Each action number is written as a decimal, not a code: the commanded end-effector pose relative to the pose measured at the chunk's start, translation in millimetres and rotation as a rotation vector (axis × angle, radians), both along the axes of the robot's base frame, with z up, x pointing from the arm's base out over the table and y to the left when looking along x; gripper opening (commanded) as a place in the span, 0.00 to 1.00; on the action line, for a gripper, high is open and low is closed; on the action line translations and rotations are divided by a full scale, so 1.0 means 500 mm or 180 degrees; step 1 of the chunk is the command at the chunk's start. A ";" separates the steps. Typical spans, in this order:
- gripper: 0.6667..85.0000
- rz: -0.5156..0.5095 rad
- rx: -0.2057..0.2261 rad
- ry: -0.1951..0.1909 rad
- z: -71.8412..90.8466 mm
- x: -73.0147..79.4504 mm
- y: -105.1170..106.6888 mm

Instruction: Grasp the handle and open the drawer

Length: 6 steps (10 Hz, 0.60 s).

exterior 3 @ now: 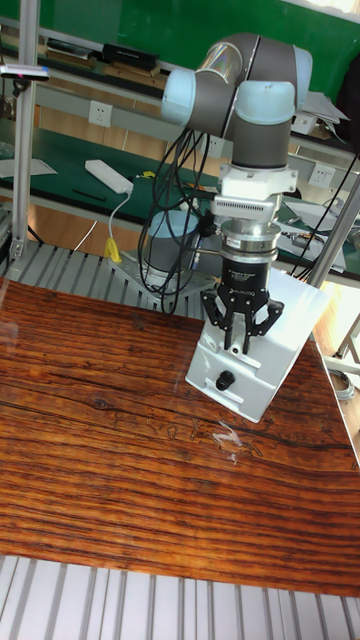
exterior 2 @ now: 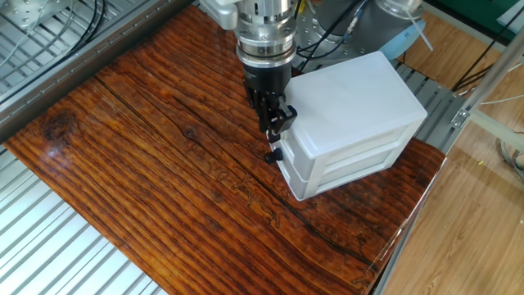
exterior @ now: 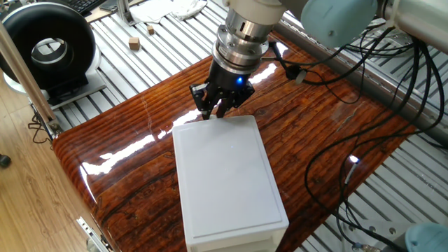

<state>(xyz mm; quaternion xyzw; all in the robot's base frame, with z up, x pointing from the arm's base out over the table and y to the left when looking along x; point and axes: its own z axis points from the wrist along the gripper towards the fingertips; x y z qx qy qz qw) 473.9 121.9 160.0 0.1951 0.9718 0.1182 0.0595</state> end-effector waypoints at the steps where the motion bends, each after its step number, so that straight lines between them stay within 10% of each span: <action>1: 0.37 -0.0075 0.0074 -0.0038 0.005 0.007 0.008; 6: 0.53 -0.0085 0.0198 -0.0180 0.000 0.019 0.009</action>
